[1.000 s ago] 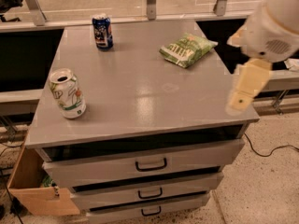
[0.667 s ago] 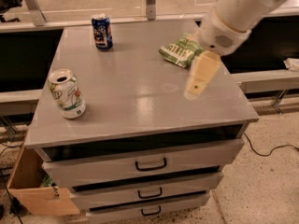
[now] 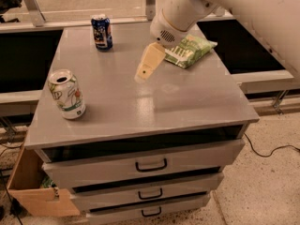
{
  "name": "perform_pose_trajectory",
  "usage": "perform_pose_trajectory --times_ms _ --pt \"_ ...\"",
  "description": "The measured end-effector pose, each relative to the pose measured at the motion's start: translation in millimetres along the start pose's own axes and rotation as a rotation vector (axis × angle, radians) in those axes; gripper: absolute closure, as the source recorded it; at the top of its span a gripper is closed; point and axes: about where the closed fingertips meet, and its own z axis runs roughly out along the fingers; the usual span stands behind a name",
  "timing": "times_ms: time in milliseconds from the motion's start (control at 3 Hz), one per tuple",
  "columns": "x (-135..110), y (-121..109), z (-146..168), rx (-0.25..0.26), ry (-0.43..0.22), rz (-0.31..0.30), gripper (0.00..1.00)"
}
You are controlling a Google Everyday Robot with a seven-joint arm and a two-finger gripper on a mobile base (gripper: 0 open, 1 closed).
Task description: Pick pepsi can
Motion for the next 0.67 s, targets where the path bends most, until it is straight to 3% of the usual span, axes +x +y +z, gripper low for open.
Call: perform_pose_trajectory --times_ms 667 --pt "-5.5 -7.2 8.7 0.023 -0.019 0.032 0.00"
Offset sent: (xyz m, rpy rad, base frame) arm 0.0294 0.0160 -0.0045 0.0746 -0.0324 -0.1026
